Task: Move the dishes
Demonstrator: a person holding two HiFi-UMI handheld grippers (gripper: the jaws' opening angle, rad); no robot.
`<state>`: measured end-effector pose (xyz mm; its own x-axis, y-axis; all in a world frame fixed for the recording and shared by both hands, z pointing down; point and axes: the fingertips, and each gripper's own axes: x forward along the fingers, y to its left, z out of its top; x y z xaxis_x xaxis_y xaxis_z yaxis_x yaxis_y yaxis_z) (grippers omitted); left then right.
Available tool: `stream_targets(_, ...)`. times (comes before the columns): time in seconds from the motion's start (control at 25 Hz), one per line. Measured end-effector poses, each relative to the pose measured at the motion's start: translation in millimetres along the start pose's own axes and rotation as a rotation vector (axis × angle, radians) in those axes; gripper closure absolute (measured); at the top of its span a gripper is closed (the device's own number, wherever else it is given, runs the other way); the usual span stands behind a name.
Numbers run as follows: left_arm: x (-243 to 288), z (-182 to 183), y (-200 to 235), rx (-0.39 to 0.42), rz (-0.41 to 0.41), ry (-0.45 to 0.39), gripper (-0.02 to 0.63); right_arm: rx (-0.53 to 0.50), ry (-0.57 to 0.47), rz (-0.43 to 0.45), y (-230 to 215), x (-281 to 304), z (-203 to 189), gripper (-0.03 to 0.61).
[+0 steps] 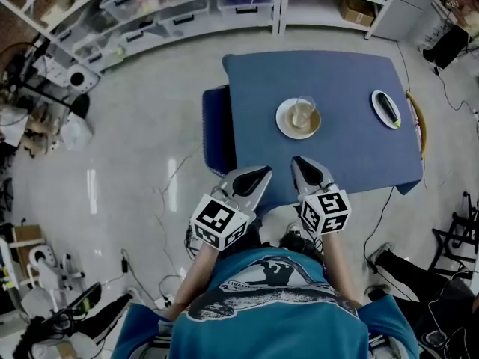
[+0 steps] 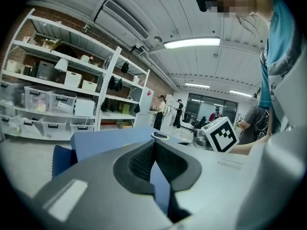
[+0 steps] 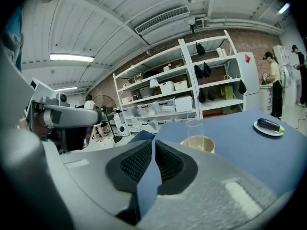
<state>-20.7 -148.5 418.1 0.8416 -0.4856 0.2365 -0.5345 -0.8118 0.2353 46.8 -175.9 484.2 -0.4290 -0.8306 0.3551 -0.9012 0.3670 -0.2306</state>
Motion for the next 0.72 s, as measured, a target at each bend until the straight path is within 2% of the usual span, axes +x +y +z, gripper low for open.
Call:
stream_targets(0.28,8,7,27,0.018,-0.097,0.016,0.6,-0.029,0.005,-0.169,-51,38,16,0.503)
stream_targets(0.4,8,6,38,0.018,-0.119,0.021,0.6,-0.066,0.04,-0.253,-79,59,18,0.445)
stream_targets(0.56,7,14,51,0.008,-0.146,0.021,0.6,-0.102,0.135,-0.348,-110,92,20,0.317)
stream_targets(0.72,4,17,57,-0.007,-0.166,0.016,0.6,-0.103,0.207,-0.407,-136,114,13,0.273)
